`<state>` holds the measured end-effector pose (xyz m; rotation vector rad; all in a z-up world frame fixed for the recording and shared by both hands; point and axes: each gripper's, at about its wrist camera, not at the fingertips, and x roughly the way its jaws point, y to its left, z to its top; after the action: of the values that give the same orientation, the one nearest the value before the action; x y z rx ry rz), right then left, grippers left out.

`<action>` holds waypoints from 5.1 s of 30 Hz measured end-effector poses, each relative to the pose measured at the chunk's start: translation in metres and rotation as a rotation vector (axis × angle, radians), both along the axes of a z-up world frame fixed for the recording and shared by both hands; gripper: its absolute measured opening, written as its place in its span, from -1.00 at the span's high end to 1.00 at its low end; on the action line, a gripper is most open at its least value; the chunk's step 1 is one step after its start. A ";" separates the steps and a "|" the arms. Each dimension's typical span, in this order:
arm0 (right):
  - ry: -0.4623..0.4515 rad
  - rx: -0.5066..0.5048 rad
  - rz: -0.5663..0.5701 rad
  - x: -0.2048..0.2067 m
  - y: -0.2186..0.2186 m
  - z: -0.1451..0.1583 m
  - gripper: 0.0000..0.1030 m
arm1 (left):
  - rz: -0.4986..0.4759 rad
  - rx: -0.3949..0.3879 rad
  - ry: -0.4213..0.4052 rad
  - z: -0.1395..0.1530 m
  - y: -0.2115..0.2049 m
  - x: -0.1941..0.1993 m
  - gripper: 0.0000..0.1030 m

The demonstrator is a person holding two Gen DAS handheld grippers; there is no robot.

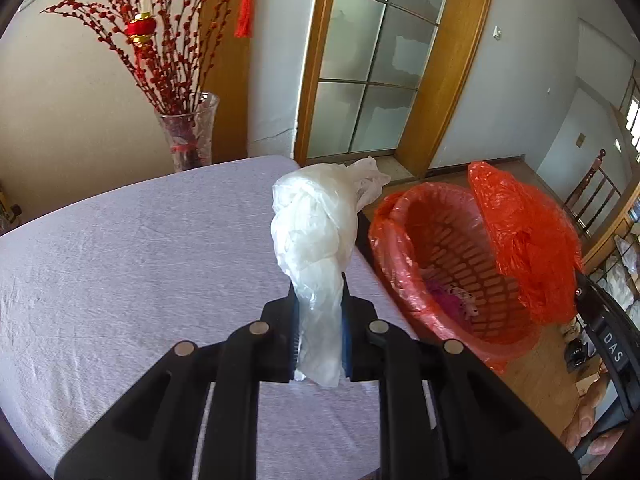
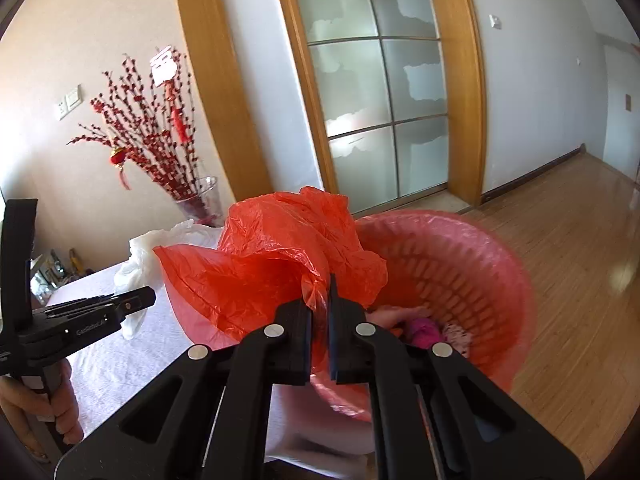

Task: Collect trash

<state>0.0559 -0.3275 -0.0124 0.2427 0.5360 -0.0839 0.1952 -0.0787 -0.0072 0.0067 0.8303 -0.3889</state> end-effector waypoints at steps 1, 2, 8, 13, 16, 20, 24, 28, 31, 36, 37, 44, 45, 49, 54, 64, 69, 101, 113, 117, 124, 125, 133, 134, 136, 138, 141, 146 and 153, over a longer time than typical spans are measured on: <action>-0.001 0.000 -0.010 -0.002 -0.004 0.000 0.88 | -0.011 -0.004 0.000 0.000 -0.006 -0.001 0.67; -0.001 0.004 -0.020 -0.003 -0.009 0.000 0.88 | -0.025 -0.009 0.001 0.000 -0.013 -0.002 0.67; 0.001 0.012 -0.070 -0.011 -0.031 -0.004 0.88 | -0.097 -0.033 0.011 -0.001 -0.052 -0.008 0.67; 0.003 0.008 -0.107 -0.014 -0.047 -0.007 0.88 | -0.135 -0.027 0.018 -0.008 -0.077 -0.010 0.67; 0.003 0.003 -0.124 -0.015 -0.053 -0.008 0.88 | -0.153 -0.022 0.024 -0.012 -0.088 -0.010 0.67; 0.002 0.002 -0.141 -0.017 -0.062 -0.010 0.88 | -0.168 -0.014 0.028 -0.017 -0.101 -0.006 0.67; 0.005 0.008 -0.149 -0.016 -0.068 -0.014 0.88 | -0.178 -0.004 0.030 -0.020 -0.108 -0.006 0.67; 0.009 0.013 -0.154 -0.013 -0.070 -0.017 0.88 | -0.186 -0.002 0.039 -0.025 -0.111 -0.005 0.67; 0.011 0.017 -0.157 -0.012 -0.072 -0.017 0.88 | -0.193 -0.004 0.043 -0.026 -0.114 -0.003 0.67; 0.005 0.036 -0.162 -0.008 -0.078 -0.016 0.88 | -0.198 -0.024 0.057 -0.027 -0.118 0.000 0.67; 0.002 0.044 -0.163 -0.006 -0.080 -0.015 0.88 | -0.199 -0.030 0.062 -0.028 -0.119 0.002 0.67; 0.005 0.090 -0.165 0.007 -0.092 -0.019 0.41 | -0.204 -0.061 0.103 -0.038 -0.130 0.008 0.36; 0.007 0.093 -0.169 0.008 -0.094 -0.021 0.28 | -0.202 -0.065 0.111 -0.041 -0.130 0.009 0.30; 0.019 0.095 -0.183 0.004 -0.095 -0.027 0.16 | -0.191 -0.068 0.130 -0.049 -0.127 0.011 0.22; 0.011 0.047 -0.208 -0.012 -0.084 -0.027 -0.42 | -0.148 -0.060 0.078 -0.042 -0.108 0.001 -0.13; -0.119 -0.162 -0.163 -0.059 -0.017 0.000 -0.97 | 0.019 0.034 -0.240 -0.003 -0.033 -0.069 -0.83; -0.154 -0.226 -0.160 -0.082 0.013 0.009 -0.97 | 0.138 0.103 -0.347 0.008 0.005 -0.102 -0.92; -0.152 -0.335 -0.191 -0.136 0.084 0.008 -0.97 | 0.307 0.096 -0.405 0.024 0.075 -0.186 -0.92; -0.135 -0.320 -0.182 -0.136 0.085 0.004 -0.97 | 0.316 0.092 -0.380 0.021 0.075 -0.185 -0.92; -0.133 -0.318 -0.180 -0.136 0.085 0.003 -0.97 | 0.319 0.088 -0.376 0.020 0.076 -0.185 -0.92; -0.119 -0.311 -0.176 -0.134 0.086 -0.001 -0.97 | 0.316 0.088 -0.370 0.018 0.075 -0.185 -0.92; -0.117 -0.310 -0.176 -0.134 0.086 -0.001 -0.97 | 0.317 0.088 -0.369 0.018 0.075 -0.185 -0.92; -0.112 -0.307 -0.174 -0.133 0.086 -0.003 -0.97 | 0.322 0.086 -0.362 0.016 0.076 -0.184 -0.92; -0.112 -0.306 -0.175 -0.133 0.086 -0.003 -0.97 | 0.322 0.086 -0.361 0.016 0.075 -0.184 -0.92; -0.113 -0.306 -0.175 -0.133 0.086 -0.003 -0.97 | 0.322 0.085 -0.360 0.016 0.075 -0.183 -0.92; -0.112 -0.306 -0.176 -0.132 0.086 -0.004 -0.97 | 0.322 0.086 -0.359 0.015 0.075 -0.183 -0.92; -0.111 -0.306 -0.176 -0.132 0.085 -0.004 -0.97 | 0.323 0.086 -0.358 0.015 0.075 -0.184 -0.92; -0.110 -0.306 -0.175 -0.131 0.086 -0.004 -0.97 | 0.322 0.086 -0.355 0.014 0.075 -0.183 -0.92; -0.108 -0.305 -0.175 -0.131 0.086 -0.005 -0.97 | 0.322 0.086 -0.350 0.011 0.076 -0.183 -0.92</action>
<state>-0.0748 -0.2415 -0.0171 -0.0049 0.3869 -0.3180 0.0126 -0.0028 0.0042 0.0199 0.4894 -0.0436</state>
